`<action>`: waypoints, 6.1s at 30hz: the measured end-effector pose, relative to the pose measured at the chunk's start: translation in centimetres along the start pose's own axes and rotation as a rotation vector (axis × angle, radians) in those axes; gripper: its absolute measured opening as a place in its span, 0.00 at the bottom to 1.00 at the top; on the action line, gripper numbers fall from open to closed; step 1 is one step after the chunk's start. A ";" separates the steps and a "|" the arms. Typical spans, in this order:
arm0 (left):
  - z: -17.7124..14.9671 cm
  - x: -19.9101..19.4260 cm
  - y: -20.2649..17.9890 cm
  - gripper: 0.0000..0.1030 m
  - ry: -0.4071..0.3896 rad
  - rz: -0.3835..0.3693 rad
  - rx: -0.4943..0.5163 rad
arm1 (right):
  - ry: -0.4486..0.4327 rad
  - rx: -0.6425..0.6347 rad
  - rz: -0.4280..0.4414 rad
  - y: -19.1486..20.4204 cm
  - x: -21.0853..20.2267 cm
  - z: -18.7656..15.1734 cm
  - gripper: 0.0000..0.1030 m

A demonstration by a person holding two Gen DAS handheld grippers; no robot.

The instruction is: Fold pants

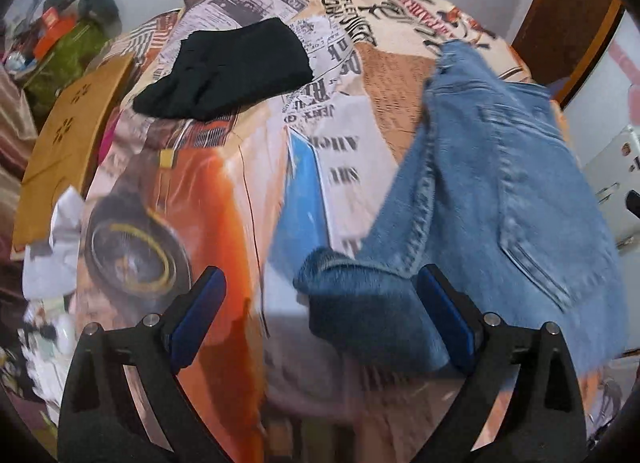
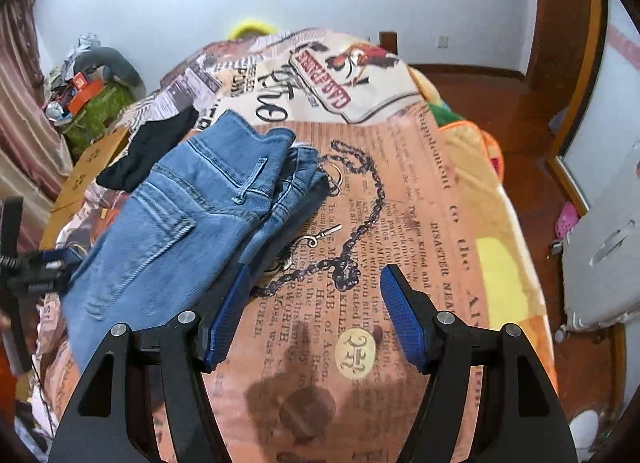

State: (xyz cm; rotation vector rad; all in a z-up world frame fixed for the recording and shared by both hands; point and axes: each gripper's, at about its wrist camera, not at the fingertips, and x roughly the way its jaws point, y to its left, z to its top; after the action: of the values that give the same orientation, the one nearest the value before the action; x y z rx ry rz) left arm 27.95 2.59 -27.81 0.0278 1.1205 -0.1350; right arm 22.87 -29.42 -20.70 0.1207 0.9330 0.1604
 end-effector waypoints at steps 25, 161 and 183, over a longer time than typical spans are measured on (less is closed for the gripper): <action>-0.3 -1.3 2.5 0.94 -0.053 0.108 0.013 | 0.116 -0.169 0.178 8.7 0.9 -6.5 0.63; 12.1 2.6 -9.4 0.48 0.051 -0.405 0.168 | 0.133 -0.013 0.300 3.4 8.7 6.7 0.22; 16.3 -12.5 3.1 0.45 -0.420 -0.209 0.045 | -0.183 -0.298 0.384 17.8 1.0 17.2 0.14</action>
State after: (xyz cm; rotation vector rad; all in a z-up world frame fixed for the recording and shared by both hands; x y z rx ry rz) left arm 37.60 5.39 -9.59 -0.0757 0.6986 -0.3370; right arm 35.80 -12.34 -8.31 0.0369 0.6870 0.6311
